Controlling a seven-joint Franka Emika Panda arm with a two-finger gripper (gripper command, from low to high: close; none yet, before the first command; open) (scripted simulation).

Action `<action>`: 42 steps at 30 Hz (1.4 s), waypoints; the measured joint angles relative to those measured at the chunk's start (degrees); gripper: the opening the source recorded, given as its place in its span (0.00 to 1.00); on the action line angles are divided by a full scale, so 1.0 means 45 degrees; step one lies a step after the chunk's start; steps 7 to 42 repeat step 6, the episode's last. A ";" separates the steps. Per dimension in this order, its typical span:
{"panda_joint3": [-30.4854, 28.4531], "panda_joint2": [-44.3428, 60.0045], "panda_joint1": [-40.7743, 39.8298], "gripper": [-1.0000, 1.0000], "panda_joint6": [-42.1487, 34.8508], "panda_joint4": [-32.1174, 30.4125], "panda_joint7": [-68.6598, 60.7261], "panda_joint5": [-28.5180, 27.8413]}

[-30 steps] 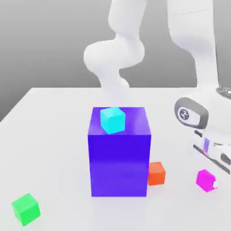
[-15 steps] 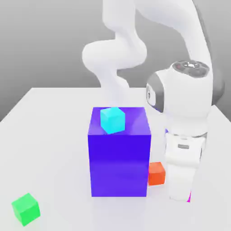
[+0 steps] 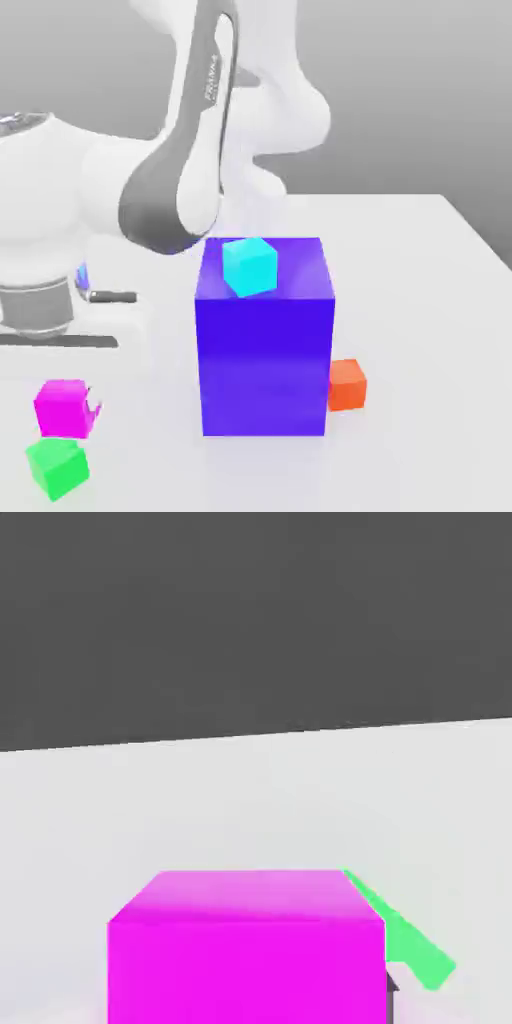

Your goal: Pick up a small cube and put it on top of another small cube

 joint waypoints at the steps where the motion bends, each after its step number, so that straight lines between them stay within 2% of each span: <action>1: 0.0246 0.0432 -0.0245 0.00 0.0300 0.0039 -0.0256 0.0420; 2: 0.0554 0.0879 -0.0510 0.00 0.0628 0.0085 -0.0551 0.0864; 3: 0.0893 0.1316 -0.0788 1.00 0.0962 0.0133 -0.0845 0.1293; 42: 0.0893 0.1316 -0.0788 1.00 0.0962 0.0133 -0.0845 0.1293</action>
